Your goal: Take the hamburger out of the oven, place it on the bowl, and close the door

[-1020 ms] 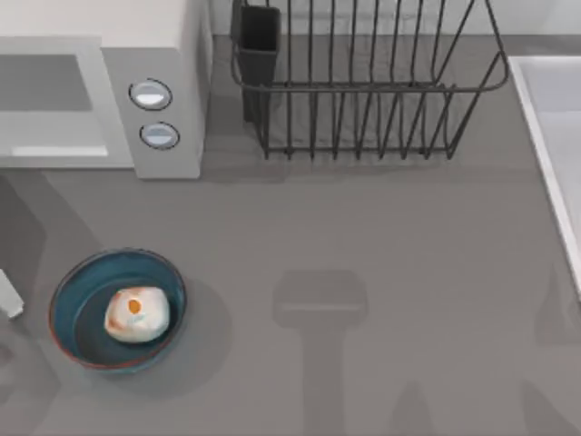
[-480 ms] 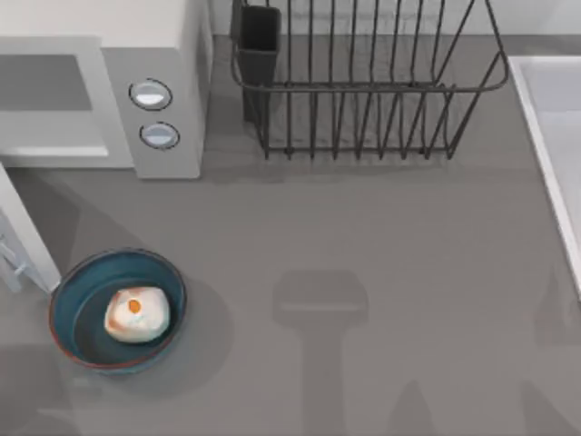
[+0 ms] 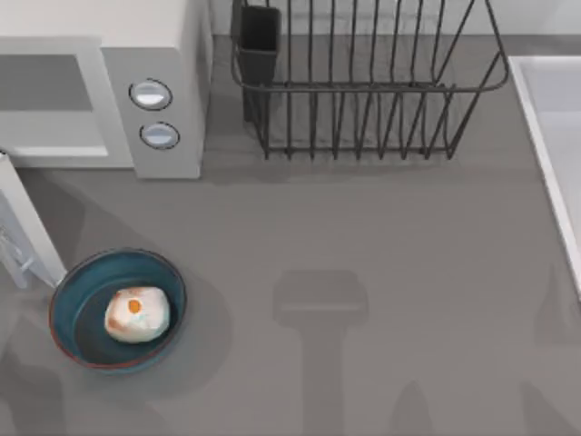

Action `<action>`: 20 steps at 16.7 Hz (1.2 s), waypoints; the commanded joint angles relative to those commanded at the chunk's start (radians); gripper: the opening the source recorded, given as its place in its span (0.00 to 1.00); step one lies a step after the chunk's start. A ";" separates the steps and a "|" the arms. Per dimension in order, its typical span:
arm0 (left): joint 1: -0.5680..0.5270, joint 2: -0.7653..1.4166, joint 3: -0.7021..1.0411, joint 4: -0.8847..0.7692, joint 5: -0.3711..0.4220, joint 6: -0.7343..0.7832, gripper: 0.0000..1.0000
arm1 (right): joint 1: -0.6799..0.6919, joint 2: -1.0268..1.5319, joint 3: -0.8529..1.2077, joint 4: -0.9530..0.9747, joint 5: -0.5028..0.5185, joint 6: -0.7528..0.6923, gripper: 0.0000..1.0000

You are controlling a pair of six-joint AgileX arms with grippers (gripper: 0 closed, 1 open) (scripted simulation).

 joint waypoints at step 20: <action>-0.306 0.237 0.133 0.149 -0.206 -0.234 0.00 | 0.000 0.000 0.000 0.000 0.000 0.000 1.00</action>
